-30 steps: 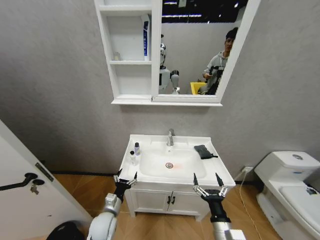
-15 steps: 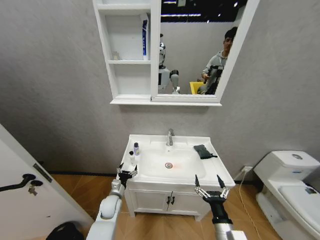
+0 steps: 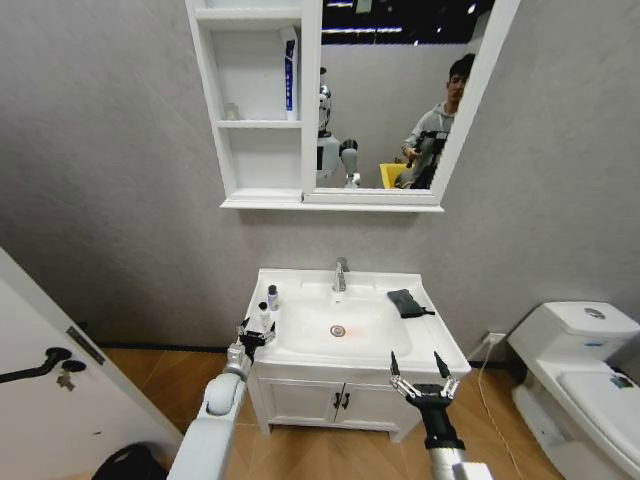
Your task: Move facial cleanser and shampoo from washbasin to cabinet, then wipe washbasin with towel.
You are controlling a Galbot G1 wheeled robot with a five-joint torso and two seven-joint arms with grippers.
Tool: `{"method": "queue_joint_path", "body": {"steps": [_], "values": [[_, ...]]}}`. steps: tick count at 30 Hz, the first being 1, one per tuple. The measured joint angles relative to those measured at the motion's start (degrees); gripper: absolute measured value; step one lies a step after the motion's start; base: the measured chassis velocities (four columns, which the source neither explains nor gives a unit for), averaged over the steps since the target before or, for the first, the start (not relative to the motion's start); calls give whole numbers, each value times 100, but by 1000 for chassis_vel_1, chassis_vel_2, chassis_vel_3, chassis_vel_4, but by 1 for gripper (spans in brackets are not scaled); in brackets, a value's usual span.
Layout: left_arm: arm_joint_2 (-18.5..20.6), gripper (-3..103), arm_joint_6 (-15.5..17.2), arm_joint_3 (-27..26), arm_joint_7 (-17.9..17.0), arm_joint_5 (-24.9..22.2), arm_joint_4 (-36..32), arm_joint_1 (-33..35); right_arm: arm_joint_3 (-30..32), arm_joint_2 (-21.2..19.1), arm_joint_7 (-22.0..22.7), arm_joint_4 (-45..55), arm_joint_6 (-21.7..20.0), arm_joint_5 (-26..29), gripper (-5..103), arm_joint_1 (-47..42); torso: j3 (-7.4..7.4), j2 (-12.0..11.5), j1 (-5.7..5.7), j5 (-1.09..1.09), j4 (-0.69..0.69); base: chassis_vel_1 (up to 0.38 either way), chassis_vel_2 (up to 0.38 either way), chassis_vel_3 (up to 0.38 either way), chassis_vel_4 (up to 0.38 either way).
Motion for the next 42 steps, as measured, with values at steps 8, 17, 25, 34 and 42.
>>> {"method": "queue_joint_path", "body": {"steps": [8, 17, 25, 34, 42], "values": [[-43, 75, -153, -23, 39, 93, 172, -80, 8, 4, 12, 0, 2, -5, 100, 21, 0, 0, 0, 1, 0, 0, 0, 0, 0], [-94, 42, -260, 28, 133, 90, 229, -63, 24, 18, 45, 34, 16, -33, 100, 71, 0, 0, -1, 0, 0, 0, 0, 0, 0], [123, 28, -73, 108, 67, -135, -503, 112, 34, 43, 106, 6, 45, -27, 100, 61, -1, 0, -1, 0, 0, 0, 0, 0, 0], [961, 28, 740, 294, -246, -1153, -1592, -139, 73, 15, 137, -5, 85, -21, 100, -24, -1, 0, -1, -2, 3, 0, 0, 0, 0], [2343, 28, 1808, 886, -921, -3051, -1925, -2202, 55, 105, 138, -98, 173, -57, 100, -15, -1, 0, 0, 0, 1, 0, 0, 0, 0]]}}
